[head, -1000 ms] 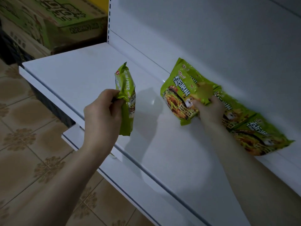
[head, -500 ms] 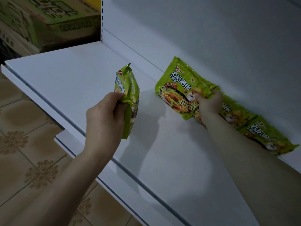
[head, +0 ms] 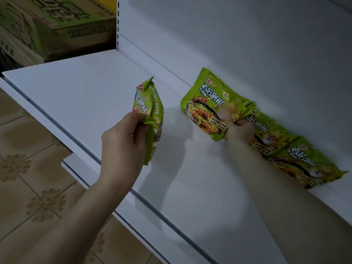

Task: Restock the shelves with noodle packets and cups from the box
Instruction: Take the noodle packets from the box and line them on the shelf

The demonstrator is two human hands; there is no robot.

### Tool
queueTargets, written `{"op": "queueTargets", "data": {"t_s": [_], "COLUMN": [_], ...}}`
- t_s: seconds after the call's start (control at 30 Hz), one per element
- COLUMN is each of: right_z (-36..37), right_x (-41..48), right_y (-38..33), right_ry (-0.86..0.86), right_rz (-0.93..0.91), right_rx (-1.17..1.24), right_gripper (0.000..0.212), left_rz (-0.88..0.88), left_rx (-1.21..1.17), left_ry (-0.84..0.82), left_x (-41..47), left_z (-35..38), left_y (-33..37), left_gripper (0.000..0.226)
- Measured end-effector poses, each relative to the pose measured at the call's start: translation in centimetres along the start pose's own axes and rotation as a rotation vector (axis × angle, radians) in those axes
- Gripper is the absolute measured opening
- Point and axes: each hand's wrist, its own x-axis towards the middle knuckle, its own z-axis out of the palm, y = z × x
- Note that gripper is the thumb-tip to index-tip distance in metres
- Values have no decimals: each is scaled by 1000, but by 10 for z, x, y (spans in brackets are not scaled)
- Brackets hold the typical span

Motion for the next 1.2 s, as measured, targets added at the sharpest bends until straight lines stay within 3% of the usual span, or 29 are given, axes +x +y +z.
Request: {"op": "queueTargets", "data": {"t_s": [0.33,0.57,0.77,0.83,1.0,1.1,1.2], "right_z": [9,-3,-21,-26,-41,-48,-49], "right_x": [13,8,-16,-30,-77,-94,-100], "right_y": [1,-1,-17,-27,-73,-85,-82], "right_ry": [-72,-90,-31,-160,-743,-872,-857], "right_rz": [1,-9,-139,-153,18,-10,-100], "right_rx": [3,-55,-100,-51,-85,-99,-84], "right_gripper": [12,32,24,25,39,36,36], "left_rz": [-4,-9,87,134,287,461,579], "left_rx": [-6,-68,-109,-113,-67,4,36], "left_ry": [1,-6,-39,-74,-235,-277,-334], "left_x": [-1,-4,-12,-18,-28,-34,-43], "left_z": [2,-1,-10,-12,-14,-14,-9], "left_y": [-1,-1,5,7,13,19,21], "left_gripper": [21,20,20,24,35,34,35]}}
